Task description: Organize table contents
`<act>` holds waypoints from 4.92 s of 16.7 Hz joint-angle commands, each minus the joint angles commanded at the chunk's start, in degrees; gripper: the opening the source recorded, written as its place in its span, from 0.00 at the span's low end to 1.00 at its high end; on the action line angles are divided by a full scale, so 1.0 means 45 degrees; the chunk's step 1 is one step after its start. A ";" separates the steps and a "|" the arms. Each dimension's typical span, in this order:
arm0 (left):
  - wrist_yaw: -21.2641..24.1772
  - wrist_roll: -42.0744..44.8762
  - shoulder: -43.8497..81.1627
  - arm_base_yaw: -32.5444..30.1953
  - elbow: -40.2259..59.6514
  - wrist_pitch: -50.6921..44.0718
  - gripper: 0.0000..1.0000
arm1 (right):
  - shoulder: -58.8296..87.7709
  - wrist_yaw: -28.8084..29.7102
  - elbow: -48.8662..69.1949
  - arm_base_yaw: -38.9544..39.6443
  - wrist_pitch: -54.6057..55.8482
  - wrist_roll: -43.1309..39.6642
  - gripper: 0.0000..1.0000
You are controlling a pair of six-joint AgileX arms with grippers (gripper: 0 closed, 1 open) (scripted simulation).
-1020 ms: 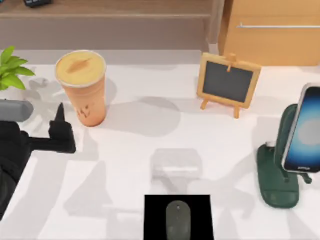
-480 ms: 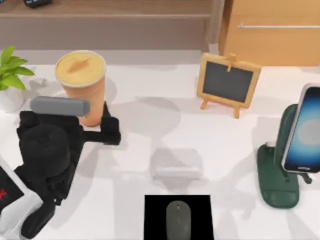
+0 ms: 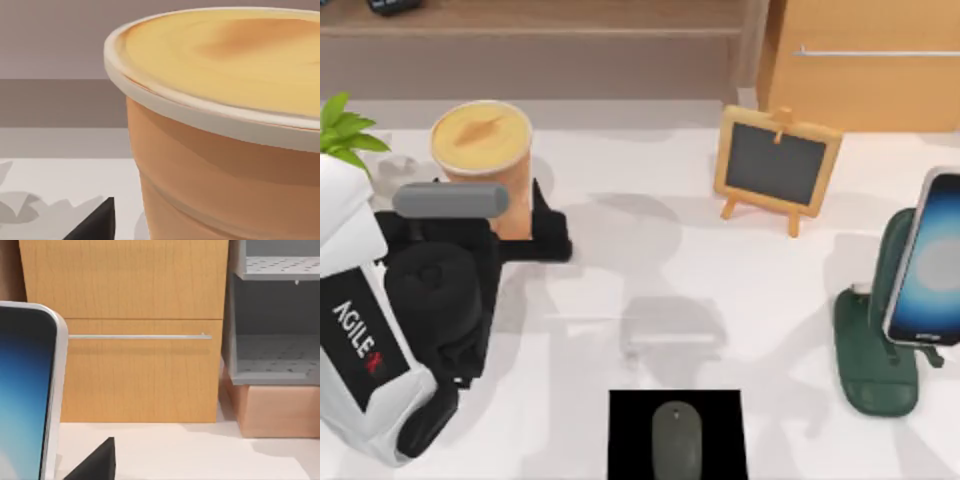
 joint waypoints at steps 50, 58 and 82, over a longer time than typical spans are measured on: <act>0.0677 0.0094 -0.0643 0.0575 0.2450 -0.1431 0.00 | 0.0000 0.0000 0.0000 0.0000 0.0000 0.0000 1.00; 0.1304 0.0114 -0.1815 0.0799 0.6695 -0.4705 0.00 | 0.0000 0.0000 0.0000 0.0000 0.0000 0.0000 1.00; 0.1783 0.0327 -0.0480 0.1916 1.3273 -1.3271 0.00 | 0.0000 0.0000 0.0000 0.0000 0.0000 0.0000 1.00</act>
